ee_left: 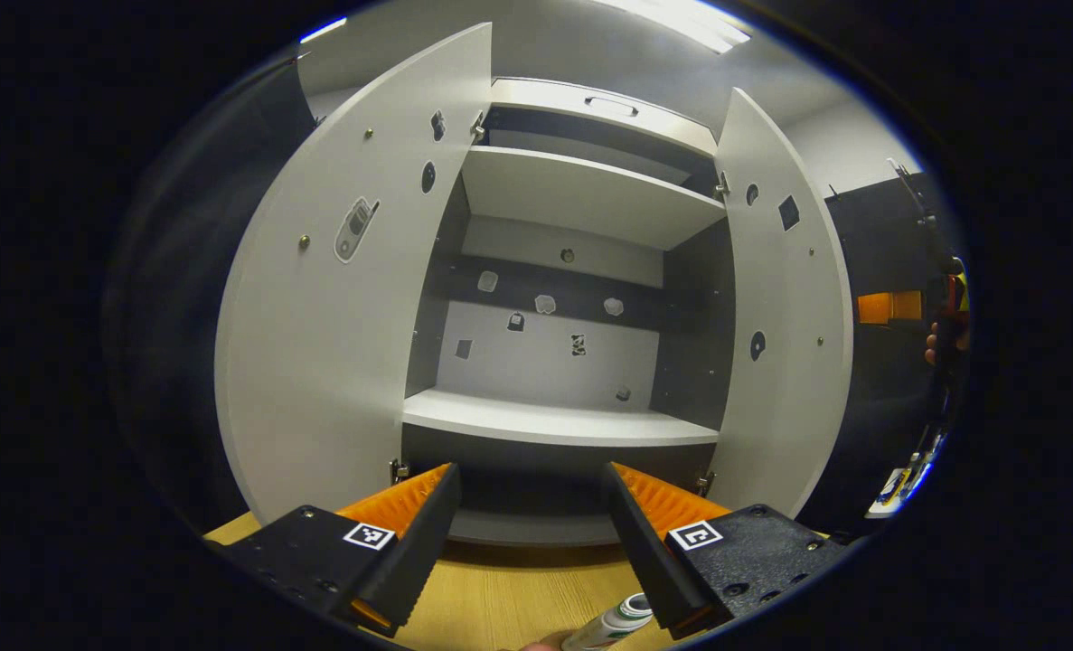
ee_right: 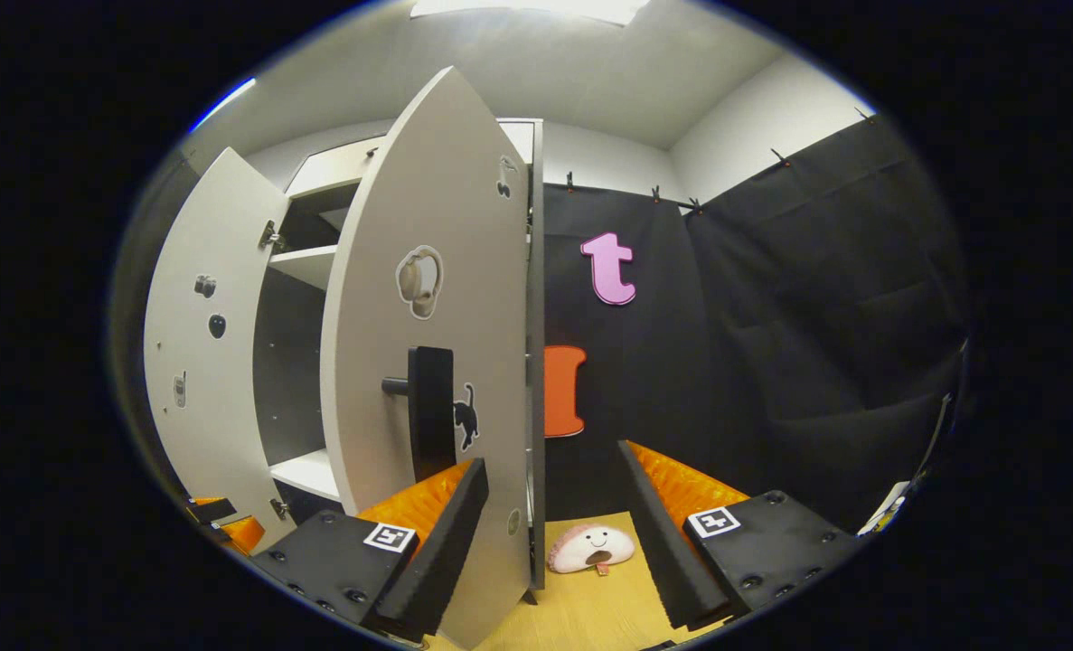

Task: Grasp the bottle in the cabinet with the left hand and place it on the coaster, then close the right door with the right hand and the left door with the left hand.

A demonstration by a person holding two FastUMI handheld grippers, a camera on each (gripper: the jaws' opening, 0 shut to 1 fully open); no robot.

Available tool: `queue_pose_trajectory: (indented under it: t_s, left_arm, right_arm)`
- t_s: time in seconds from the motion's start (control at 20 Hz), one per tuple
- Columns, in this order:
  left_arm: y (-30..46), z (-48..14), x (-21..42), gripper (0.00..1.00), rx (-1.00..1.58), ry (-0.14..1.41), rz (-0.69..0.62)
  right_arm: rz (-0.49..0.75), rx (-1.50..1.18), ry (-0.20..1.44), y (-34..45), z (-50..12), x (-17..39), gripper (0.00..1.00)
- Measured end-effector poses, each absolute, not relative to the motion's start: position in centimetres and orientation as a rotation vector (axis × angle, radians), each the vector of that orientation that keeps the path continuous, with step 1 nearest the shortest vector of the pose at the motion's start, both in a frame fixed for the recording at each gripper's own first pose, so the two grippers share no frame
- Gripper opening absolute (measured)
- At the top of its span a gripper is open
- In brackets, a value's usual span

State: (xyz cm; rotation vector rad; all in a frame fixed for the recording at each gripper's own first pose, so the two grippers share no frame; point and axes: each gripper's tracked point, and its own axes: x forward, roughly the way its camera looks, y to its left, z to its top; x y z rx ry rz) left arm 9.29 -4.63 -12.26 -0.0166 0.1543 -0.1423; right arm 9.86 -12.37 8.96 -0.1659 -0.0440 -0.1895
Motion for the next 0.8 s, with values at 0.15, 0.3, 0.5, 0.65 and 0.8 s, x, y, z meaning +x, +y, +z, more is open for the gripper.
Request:
queue_pose_trajectory:
  t_s: [0.15, 0.3, 0.5, 0.65, 0.8]
  left_arm:
    - [-3.4, -12.0, 9.3, 0.95, -0.015, 0.15, -0.12]
    - [-2.3, -11.9, 9.3, 0.95, -0.016, 0.145, -0.089]
    - [-1.4, -11.7, 9.1, 0.95, -0.017, 0.146, -0.064]
    - [-0.8, -11.2, 8.8, 0.95, -0.009, 0.131, -0.041]
    - [-0.1, -10.3, 8.4, 0.95, 0.014, 0.116, -0.019]
  right_arm:
    - [-0.145, -0.176, -0.045, -10.1, 8.6, 11.0, 0.94]
    - [-0.097, -0.119, -0.053, -8.3, 8.2, 11.8, 0.87]
    - [0.01, -0.07, -0.027, -5.6, 7.7, 12.6, 0.97]
    - [0.043, -0.081, 0.0, -4.6, 6.4, 13.5, 0.97]
    - [0.09, -0.079, 0.029, -2.9, 5.2, 14.6, 0.97]
